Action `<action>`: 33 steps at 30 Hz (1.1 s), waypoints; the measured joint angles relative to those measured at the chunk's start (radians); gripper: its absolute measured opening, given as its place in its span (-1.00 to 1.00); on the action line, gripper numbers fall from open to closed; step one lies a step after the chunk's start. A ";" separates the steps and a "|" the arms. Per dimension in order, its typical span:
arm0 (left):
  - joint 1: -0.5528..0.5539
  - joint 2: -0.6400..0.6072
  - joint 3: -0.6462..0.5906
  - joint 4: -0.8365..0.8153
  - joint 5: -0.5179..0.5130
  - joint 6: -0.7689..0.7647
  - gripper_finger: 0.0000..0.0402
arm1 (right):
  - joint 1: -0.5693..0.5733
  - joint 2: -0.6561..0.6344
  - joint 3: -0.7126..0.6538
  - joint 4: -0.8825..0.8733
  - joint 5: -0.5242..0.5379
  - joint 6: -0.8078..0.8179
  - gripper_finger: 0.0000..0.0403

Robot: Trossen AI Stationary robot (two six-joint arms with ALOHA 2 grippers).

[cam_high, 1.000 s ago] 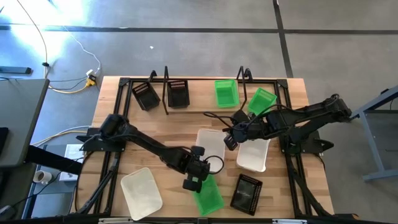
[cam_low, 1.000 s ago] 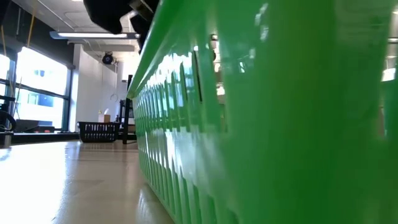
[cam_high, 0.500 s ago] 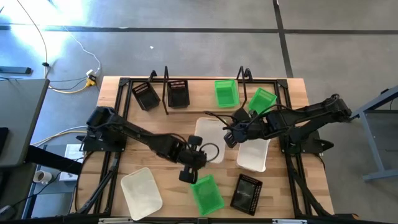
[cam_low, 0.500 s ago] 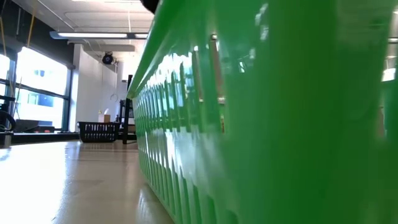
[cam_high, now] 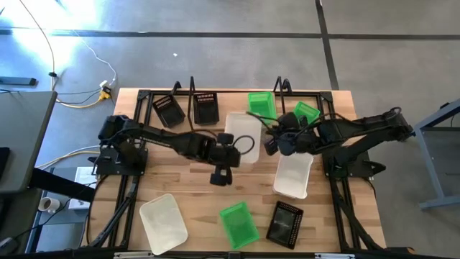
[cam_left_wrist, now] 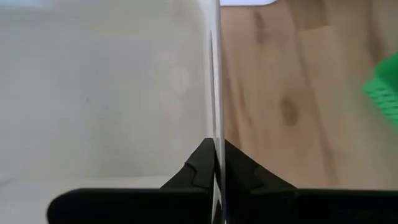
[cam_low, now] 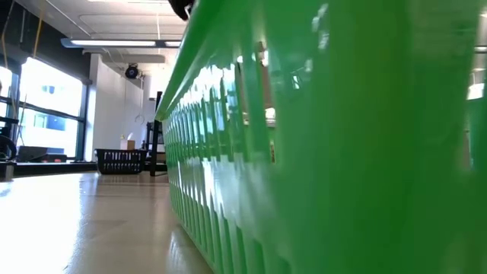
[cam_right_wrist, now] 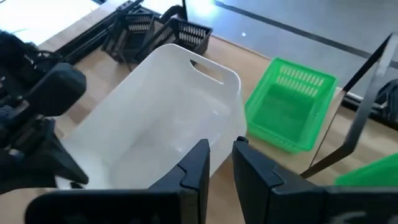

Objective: Stack baskets on shelf by color
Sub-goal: Put the middle left white bin on the shelf

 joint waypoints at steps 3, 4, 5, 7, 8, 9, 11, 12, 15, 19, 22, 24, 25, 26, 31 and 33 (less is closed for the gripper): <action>0.044 0.000 0.000 -0.001 0.000 0.025 -1.00 | -0.019 -0.018 0.000 0.001 -0.001 -0.028 -0.71; 0.059 0.000 0.000 -0.001 0.000 0.033 -1.00 | -0.025 -0.022 0.000 -0.001 -0.001 -0.038 -0.71; 0.075 0.000 0.000 -0.001 0.000 0.039 -1.00 | -0.032 -0.025 0.000 0.000 -0.001 -0.049 -0.71; 0.108 0.000 0.000 -0.004 0.000 0.052 -1.00 | -0.047 -0.030 0.000 -0.001 -0.003 -0.076 -0.71; 0.126 0.000 0.000 -0.008 0.002 0.059 -1.00 | -0.056 -0.031 0.000 -0.001 -0.004 -0.084 -0.71; 0.144 0.000 0.000 -0.010 0.009 0.064 -1.00 | -0.065 -0.031 0.000 -0.002 -0.004 -0.093 -0.71; 0.181 0.000 0.000 -0.012 0.020 0.066 -1.00 | -0.084 -0.033 0.000 -0.002 -0.009 -0.121 -0.71; 0.198 0.000 0.000 -0.012 0.019 0.067 -1.00 | -0.094 -0.035 0.000 -0.002 -0.014 -0.131 -0.71; 0.247 0.000 0.000 -0.012 0.030 0.084 -1.00 | -0.127 -0.037 0.000 -0.009 -0.038 -0.138 -0.71; 0.307 0.000 0.000 -0.012 0.070 0.130 -1.00 | -0.171 -0.043 0.000 -0.009 -0.061 -0.178 -0.71; 0.342 0.001 0.000 -0.011 0.071 0.164 -1.00 | -0.203 -0.046 0.000 -0.006 -0.085 -0.208 -0.71; 0.362 0.001 0.000 -0.013 0.071 0.175 -1.00 | -0.222 -0.048 0.000 -0.006 -0.103 -0.220 -0.71; 0.371 0.001 0.000 -0.015 0.072 0.180 -1.00 | -0.230 -0.048 0.000 -0.006 -0.110 -0.225 -0.71; 0.380 0.002 0.000 -0.021 0.072 0.188 -1.00 | -0.238 -0.048 0.000 -0.006 -0.117 -0.229 -0.71; 0.404 0.012 0.000 -0.044 0.076 0.242 -1.00 | -0.268 -0.048 0.000 -0.006 -0.144 -0.256 -0.71; 0.412 0.011 0.000 -0.032 0.095 0.257 -1.00 | -0.277 -0.048 0.000 -0.005 -0.144 -0.267 -0.71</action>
